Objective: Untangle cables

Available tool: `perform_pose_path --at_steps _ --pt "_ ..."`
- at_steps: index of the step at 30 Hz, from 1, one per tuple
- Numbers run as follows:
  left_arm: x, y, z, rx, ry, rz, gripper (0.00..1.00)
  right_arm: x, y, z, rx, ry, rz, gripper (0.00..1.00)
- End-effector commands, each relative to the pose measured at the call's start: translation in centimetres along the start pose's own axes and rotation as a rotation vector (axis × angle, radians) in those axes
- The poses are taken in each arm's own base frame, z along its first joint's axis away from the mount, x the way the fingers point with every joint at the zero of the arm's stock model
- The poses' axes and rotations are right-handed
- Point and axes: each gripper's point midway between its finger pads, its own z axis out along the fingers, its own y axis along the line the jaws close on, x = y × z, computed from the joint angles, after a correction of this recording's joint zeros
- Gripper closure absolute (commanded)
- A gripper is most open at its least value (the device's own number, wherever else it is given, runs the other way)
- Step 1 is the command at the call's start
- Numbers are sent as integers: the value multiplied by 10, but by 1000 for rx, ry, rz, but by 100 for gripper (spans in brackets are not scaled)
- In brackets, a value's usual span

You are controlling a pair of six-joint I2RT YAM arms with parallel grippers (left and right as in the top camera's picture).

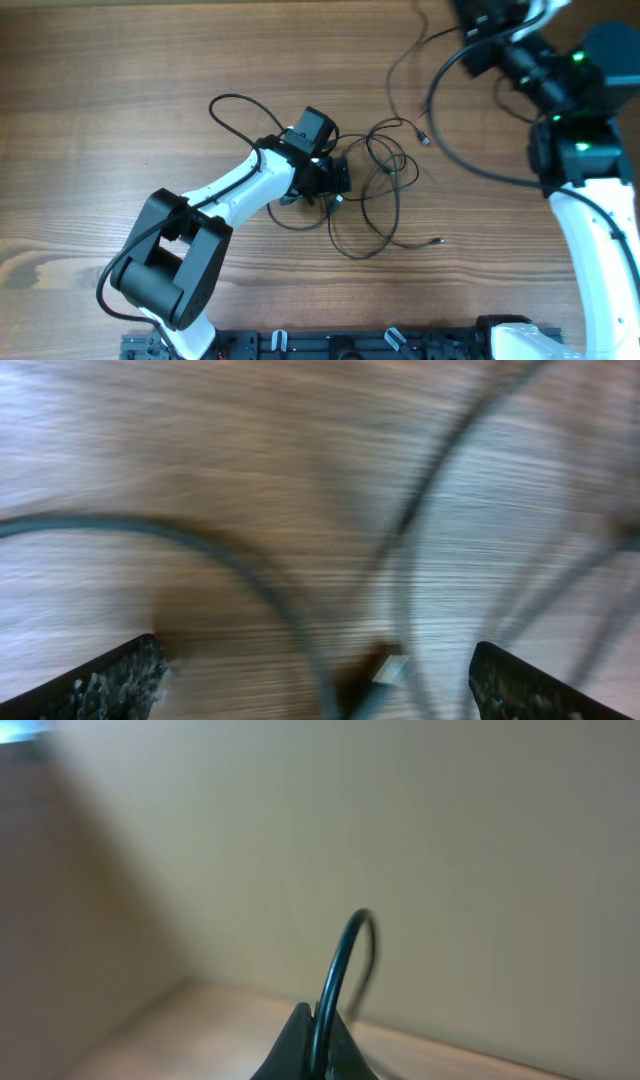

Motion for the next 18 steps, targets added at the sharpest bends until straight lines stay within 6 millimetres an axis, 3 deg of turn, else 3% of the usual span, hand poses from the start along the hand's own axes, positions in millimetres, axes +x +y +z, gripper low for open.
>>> perform_pose_path --at_steps 1,6,12,15,18 --pt "-4 33 6 -167 -52 -42 0 -38 -95 -42 412 -123 -44 96" --pt "12 52 23 -226 2 -47 0 -68 -161 -102 662 -206 -59 96" --pt "22 66 32 -261 37 -80 0 -106 -209 -184 874 -295 -98 96" --pt "19 70 31 -263 30 -138 0 -93 -232 -212 965 -254 -54 96" --pt "14 65 33 -218 28 -187 0 -49 -251 -222 1024 -120 73 95"
